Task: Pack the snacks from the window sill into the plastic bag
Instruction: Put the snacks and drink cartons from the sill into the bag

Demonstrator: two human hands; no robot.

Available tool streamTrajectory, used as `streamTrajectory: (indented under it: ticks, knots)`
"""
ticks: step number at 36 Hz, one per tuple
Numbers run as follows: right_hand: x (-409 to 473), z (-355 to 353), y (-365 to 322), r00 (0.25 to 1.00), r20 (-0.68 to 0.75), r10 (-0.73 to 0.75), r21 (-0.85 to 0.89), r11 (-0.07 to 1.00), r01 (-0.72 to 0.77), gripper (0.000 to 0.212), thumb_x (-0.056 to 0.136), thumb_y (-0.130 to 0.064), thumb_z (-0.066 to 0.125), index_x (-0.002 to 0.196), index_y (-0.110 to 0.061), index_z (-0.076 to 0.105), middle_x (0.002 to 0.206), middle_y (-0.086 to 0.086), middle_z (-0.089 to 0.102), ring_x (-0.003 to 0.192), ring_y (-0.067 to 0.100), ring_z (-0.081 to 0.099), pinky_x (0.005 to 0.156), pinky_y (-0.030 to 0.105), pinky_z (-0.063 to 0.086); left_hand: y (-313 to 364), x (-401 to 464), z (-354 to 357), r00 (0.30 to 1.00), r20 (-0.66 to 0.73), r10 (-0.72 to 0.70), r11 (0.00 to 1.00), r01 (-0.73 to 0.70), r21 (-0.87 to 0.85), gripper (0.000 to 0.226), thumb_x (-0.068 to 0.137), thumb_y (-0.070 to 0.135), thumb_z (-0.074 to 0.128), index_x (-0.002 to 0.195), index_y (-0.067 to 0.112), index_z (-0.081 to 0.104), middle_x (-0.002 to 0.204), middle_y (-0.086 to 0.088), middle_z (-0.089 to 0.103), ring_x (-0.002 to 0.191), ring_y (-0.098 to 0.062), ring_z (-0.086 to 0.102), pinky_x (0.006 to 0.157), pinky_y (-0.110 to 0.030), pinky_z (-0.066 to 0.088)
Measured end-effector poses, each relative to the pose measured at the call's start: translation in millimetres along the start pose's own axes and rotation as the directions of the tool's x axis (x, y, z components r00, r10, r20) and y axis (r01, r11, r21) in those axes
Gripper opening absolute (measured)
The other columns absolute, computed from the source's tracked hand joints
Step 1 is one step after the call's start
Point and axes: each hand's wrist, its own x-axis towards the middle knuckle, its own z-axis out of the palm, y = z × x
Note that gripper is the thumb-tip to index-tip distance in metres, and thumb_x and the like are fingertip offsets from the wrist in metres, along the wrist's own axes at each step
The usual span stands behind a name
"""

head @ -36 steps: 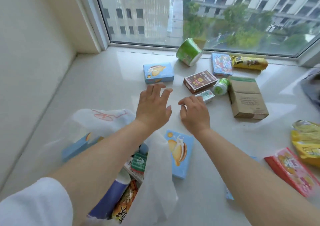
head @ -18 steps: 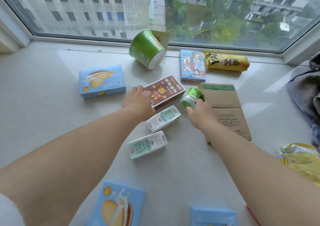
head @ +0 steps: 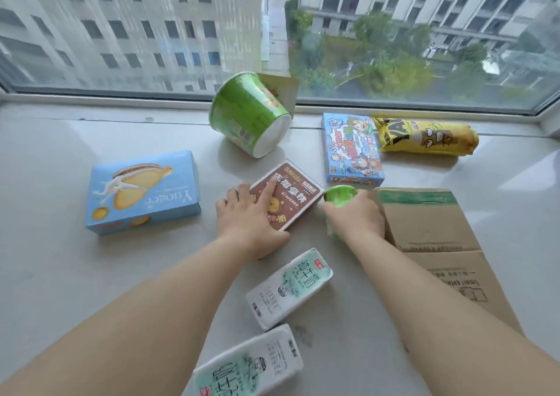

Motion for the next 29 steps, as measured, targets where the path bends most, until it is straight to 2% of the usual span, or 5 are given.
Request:
streamTrajectory:
  ticks: [5,11,17,24,29]
  knots:
    - [0.4,0.4,-7.4,0.983,0.144,-0.110,-0.161,0.978,0.133,0.059,0.071,-0.041,0.070,0.115,-0.006,0.053,0.111,0.011,0.059,0.093,0.025,0.053,0.071,0.027,0.040,-21.6,5.4,-0.1,0.987,-0.030,-0.156,0.987,0.155,-0.035,0.100,0.070,0.067,0.049,0.146,0.041,-0.009,0.141,-0.013,0.024,0.127,-0.032,0.027,0.102,-0.043,0.025]
    - [19.3,-9.6,-35.1,0.968,0.142,-0.208,0.066,0.978,0.200,0.046,0.074,-0.040,0.071,0.105,-0.009,0.060,0.095,0.006,0.057,0.086,0.022,0.050,0.062,0.026,0.037,-50.7,11.6,-6.9,0.920,-0.034,-0.391,0.919,0.388,-0.076,0.097,0.073,0.068,0.048,0.148,0.039,-0.007,0.143,-0.015,0.022,0.128,-0.034,0.027,0.103,-0.041,0.025]
    - [53.5,-5.6,-80.1,0.924,0.026,-0.382,0.139,0.917,0.375,0.048,0.074,-0.042,0.072,0.108,-0.011,0.059,0.115,0.006,0.047,0.097,0.020,0.047,0.077,0.025,0.036,-80.8,37.4,-19.3,0.825,-0.053,-0.563,0.823,0.554,-0.126,0.096,0.073,0.070,0.047,0.148,0.038,-0.003,0.140,-0.016,0.025,0.125,-0.034,0.030,0.100,-0.043,0.027]
    - [102.4,9.9,-129.6,0.893,0.050,-0.447,0.294,0.861,0.414,0.044,0.072,-0.044,0.074,0.108,-0.020,0.064,0.137,0.004,0.028,0.131,0.018,0.031,0.109,0.030,0.032,-82.6,44.2,-15.0,0.816,-0.087,-0.571,0.820,0.563,-0.102,0.094,0.073,0.071,0.043,0.148,0.038,-0.004,0.141,-0.015,0.024,0.124,-0.034,0.029,0.098,-0.043,0.028]
    - [119.3,21.3,-160.4,0.895,0.085,-0.439,0.287,0.870,0.400,0.065,0.069,-0.055,0.074,0.124,-0.028,0.056,0.150,0.004,0.017,0.139,0.026,0.018,0.116,0.038,0.021,-82.1,44.8,-12.4,0.815,-0.110,-0.569,0.822,0.563,-0.083,0.094,0.074,0.071,0.040,0.148,0.038,-0.006,0.141,-0.015,0.024,0.124,-0.033,0.030,0.096,-0.042,0.029]
